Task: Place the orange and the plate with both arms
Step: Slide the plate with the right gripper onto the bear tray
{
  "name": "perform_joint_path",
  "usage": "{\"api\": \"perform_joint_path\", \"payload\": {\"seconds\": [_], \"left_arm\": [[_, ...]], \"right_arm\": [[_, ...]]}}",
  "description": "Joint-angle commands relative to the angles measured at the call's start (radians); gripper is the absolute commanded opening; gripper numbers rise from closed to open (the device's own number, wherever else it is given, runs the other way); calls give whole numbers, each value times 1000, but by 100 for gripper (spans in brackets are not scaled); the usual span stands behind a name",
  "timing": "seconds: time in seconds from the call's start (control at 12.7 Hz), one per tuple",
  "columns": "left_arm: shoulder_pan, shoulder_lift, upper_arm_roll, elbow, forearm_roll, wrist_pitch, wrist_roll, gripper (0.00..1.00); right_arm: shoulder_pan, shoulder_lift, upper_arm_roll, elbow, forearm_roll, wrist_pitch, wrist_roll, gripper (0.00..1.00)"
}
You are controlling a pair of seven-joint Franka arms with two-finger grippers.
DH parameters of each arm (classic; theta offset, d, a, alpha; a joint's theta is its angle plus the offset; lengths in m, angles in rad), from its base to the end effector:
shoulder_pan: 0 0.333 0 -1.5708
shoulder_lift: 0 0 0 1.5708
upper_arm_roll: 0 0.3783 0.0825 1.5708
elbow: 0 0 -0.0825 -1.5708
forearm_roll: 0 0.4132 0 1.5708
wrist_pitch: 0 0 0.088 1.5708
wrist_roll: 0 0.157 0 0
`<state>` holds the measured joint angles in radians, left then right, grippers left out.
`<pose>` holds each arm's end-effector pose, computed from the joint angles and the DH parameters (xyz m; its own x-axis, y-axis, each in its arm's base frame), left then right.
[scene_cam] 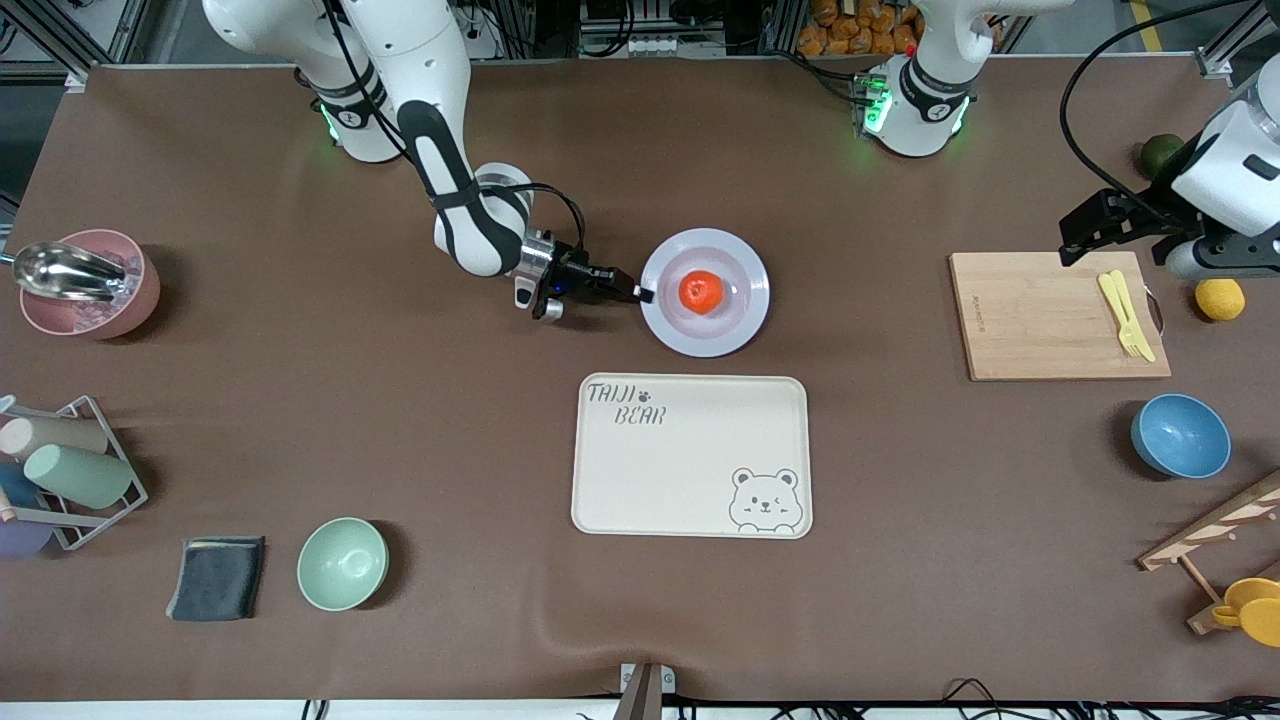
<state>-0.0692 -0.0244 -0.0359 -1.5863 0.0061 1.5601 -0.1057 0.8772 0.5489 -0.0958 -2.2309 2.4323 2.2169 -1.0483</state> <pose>0.5703 -0.0595 0.6422 1.0000 0.0007 -0.0011 0.0007 -1.0000 -0.0071 0.3948 0.4550 0.1199 0.9369 -0.2796 -0.2098 -0.2948 -0.3097 -0.9040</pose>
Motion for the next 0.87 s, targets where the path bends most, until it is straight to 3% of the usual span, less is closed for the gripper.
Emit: {"api": "perform_joint_path", "payload": {"seconds": [0.0, 0.79], "left_arm": [[5, 12, 8, 29, -38, -23, -12, 100], [-6, 12, -7, 57, -28, -23, -8, 100]], "right_arm": [[5, -4, -5, 7, 25, 15, -9, 0], [5, -93, -4, 11, 90, 21, 37, 0]]}}
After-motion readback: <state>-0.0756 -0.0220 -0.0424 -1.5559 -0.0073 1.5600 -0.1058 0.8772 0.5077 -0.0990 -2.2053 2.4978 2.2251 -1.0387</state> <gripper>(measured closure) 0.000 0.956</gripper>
